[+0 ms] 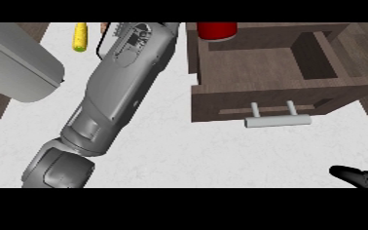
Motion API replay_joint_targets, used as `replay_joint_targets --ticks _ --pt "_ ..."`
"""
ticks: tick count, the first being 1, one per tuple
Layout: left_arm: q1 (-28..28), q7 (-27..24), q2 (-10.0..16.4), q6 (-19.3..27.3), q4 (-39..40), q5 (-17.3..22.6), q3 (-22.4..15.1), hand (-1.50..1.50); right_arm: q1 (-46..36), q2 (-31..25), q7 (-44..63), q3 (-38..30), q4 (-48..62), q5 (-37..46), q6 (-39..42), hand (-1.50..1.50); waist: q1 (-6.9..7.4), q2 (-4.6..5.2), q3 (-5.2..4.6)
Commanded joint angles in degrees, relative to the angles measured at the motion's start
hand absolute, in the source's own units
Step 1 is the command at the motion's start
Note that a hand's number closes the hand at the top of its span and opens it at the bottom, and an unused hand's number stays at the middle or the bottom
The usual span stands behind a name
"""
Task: Pick up the can, place it into the drawer and close the drawer
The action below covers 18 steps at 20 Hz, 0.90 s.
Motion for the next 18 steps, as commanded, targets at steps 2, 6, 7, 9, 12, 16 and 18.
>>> replay_joint_targets --ticks 2,6,7,9,12,16,18 --pt "-10.2 3.4 -0.5 5.5 4.0 5.3 -6.3 1.50 -4.5 -0.3 1.3 1.4 0.8 1.4 -1.7 -1.50 -0.42 0.49 0.01" --pt "-10.7 -0.5 -0.6 6.7 9.2 8.3 -8.4 1.50 0.7 -0.7 1.8 -1.0 -3.1 -2.5 0.6 -1.50 -1.31 0.56 0.06" --pt "-14.3 1.6 -0.6 7.5 10.8 9.1 -7.7 1.50 -0.1 0.2 3.5 2.3 -4.1 1.2 -0.7 -1.50 -1.42 0.71 0.04" --pt "-14.9 -1.0 -0.6 8.0 13.1 9.4 -9.3 1.50 -4.3 -1.5 4.1 0.7 -1.5 -0.2 -1.3 -1.50 -1.47 1.02 0.07" --pt "-15.8 -2.1 -0.6 9.9 14.9 10.5 -11.4 1.50 -2.2 -2.0 4.0 0.5 -1.7 -0.6 0.2 -1.50 -1.81 0.99 0.09" --pt "-16.3 -2.1 -0.6 13.6 16.8 13.2 -13.8 -1.50 -5.3 -1.9 5.4 1.7 -1.9 0.3 -1.4 -1.50 -2.65 1.16 0.11" --pt "-18.6 -3.3 -0.6 13.8 19.5 12.4 -11.7 -1.50 -6.5 -1.9 7.7 2.2 -3.2 1.1 -2.6 -1.50 -2.17 1.36 0.06"
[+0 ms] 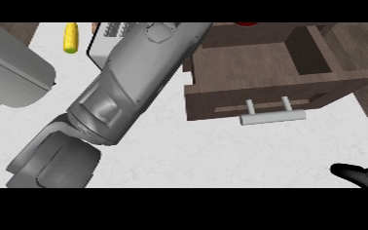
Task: Pick up the can, place it into the drawer and close the drawer
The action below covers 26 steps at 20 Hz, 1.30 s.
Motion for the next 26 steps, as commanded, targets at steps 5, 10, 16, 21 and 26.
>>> replay_joint_targets --ticks 5,10,16,21,26 --pt "-0.5 -3.5 0.0 5.9 2.5 3.5 -4.0 -1.50 -2.8 -1.4 -2.5 1.1 2.2 2.5 0.6 -1.50 -1.96 0.66 0.09" --pt "-2.2 -3.7 0.0 5.6 3.2 6.3 -2.4 -1.50 -4.5 -3.7 -3.9 3.0 3.5 6.6 1.9 -1.50 -0.05 0.45 -0.01" --pt "-1.3 -6.1 0.0 5.6 3.2 9.5 -2.1 -1.50 -6.1 -8.3 -10.8 6.8 6.5 15.3 5.1 -1.50 -0.51 0.99 0.04" --pt "-3.6 -6.2 0.0 5.3 4.2 11.6 -0.4 -1.50 -9.4 -10.6 -10.2 11.4 9.0 25.3 3.9 -1.50 1.09 0.57 -0.06" --pt "-4.6 -7.5 0.0 6.0 4.9 12.1 -0.8 -1.50 -11.1 -9.7 -14.2 17.9 16.2 36.4 0.5 -1.50 2.09 0.37 -0.04"
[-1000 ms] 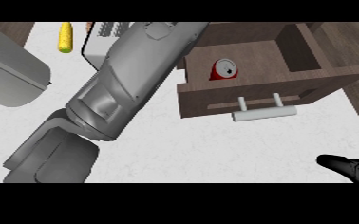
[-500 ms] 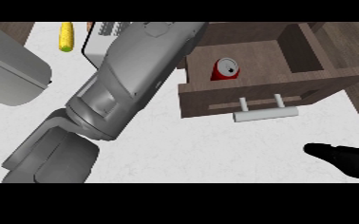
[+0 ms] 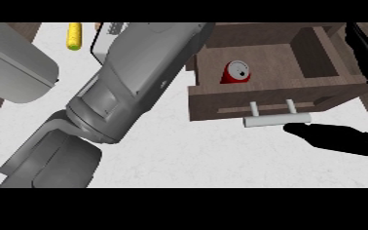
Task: Pick up the can, place it into the drawer and close the drawer
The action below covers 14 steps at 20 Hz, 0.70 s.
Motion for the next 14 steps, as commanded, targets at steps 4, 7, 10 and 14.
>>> replay_joint_targets --ticks 4,7,10,14 --pt "-1.2 0.2 0.0 -1.0 1.3 -0.7 -0.5 -1.50 -4.7 -0.1 -5.2 6.1 15.6 13.9 -5.1 -1.50 3.25 -0.66 -0.03" --pt "-0.9 -0.2 0.0 -1.3 1.5 -1.0 -0.2 -1.50 -8.4 1.7 -4.5 11.4 19.5 20.6 -7.3 -1.50 3.79 -0.87 -0.08" --pt "-0.2 -0.9 0.0 -1.3 1.2 -0.9 0.2 -1.50 -12.1 1.4 -6.6 10.5 28.7 23.4 -9.4 -1.50 3.95 -0.82 -0.06" --pt "2.5 -1.5 2.5 -4.8 0.2 -0.8 1.3 -1.50 -16.4 2.1 -10.8 9.9 40.1 26.7 -14.5 -1.50 5.20 -0.86 -0.07"
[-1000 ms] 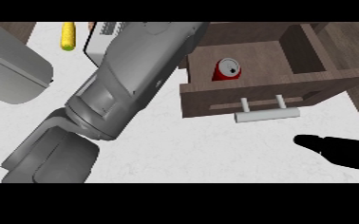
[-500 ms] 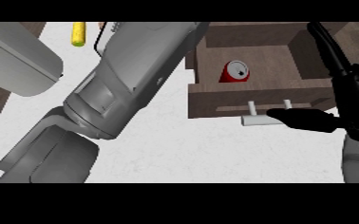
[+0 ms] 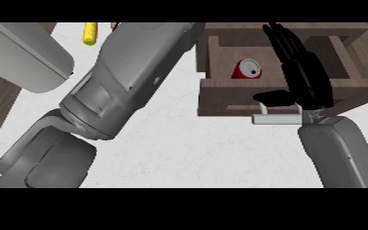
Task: Pick up the can, place it into the drawer and close the drawer
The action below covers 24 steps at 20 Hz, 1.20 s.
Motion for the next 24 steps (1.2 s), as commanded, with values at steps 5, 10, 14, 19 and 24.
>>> replay_joint_targets --ticks 5,10,14,19,24 --pt "1.0 3.1 1.8 0.1 -3.3 -1.0 0.5 -1.50 -10.2 3.2 -6.3 -1.7 24.1 6.6 -11.5 -1.50 2.13 -0.46 0.00" --pt "2.9 4.3 5.9 -2.0 -5.2 -2.1 0.3 -1.50 -17.8 5.0 -6.4 -4.0 36.1 9.5 -18.2 -1.50 2.51 -0.38 -0.01" --pt "6.6 3.9 5.8 -2.3 -7.9 -2.4 0.0 -1.50 -23.4 7.3 -3.4 -5.2 43.1 13.1 -25.0 -1.50 3.21 -0.42 -0.04" --pt "8.3 7.6 10.3 -5.3 -10.3 -3.1 -0.5 -1.50 -29.3 6.8 -4.8 -7.7 53.3 14.3 -31.0 -1.50 4.32 -0.25 -0.02" --pt "9.0 10.9 9.6 -2.6 -14.3 -4.1 -1.7 -1.50 -34.9 6.7 -5.0 -9.5 61.0 14.9 -34.6 -1.50 5.55 -0.08 0.01"
